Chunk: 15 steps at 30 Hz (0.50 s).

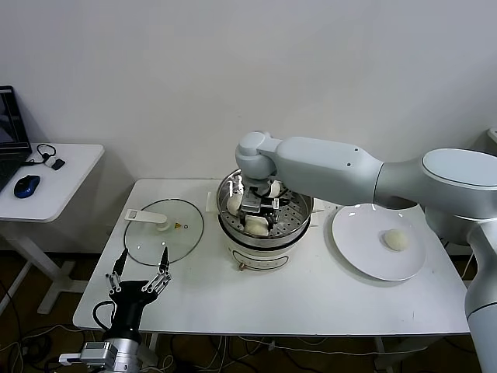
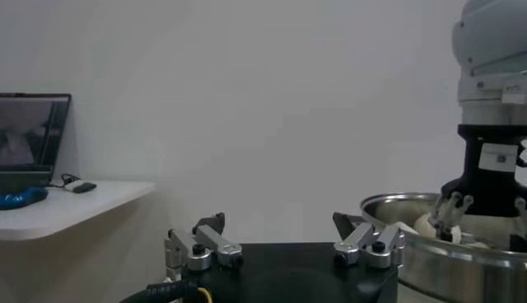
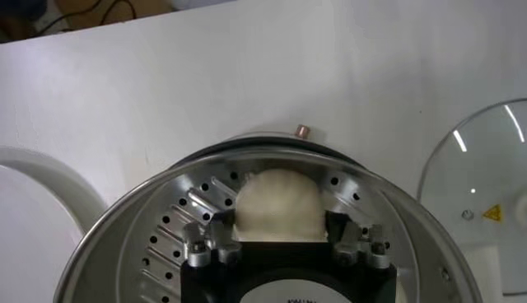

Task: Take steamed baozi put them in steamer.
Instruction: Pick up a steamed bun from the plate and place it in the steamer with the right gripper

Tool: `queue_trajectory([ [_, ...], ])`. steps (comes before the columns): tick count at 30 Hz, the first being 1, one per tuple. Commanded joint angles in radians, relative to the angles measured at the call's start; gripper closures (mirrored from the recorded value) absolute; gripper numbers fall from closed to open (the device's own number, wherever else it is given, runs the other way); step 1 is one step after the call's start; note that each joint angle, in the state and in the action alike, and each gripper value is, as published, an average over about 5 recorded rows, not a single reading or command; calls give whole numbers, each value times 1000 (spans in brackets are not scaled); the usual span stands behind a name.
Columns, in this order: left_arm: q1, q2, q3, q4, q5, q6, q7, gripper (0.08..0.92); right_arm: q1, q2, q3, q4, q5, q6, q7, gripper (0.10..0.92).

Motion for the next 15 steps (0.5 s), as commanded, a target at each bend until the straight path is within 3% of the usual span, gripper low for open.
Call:
queue_trajectory([
  [1,-1,0,0,2,0,1,1,177,7,-2,9,-1,-1,15,0,227],
  [15,-14,1,4,5,-1,7,2,177,169,-143,16,-13,159,26,-10,203],
])
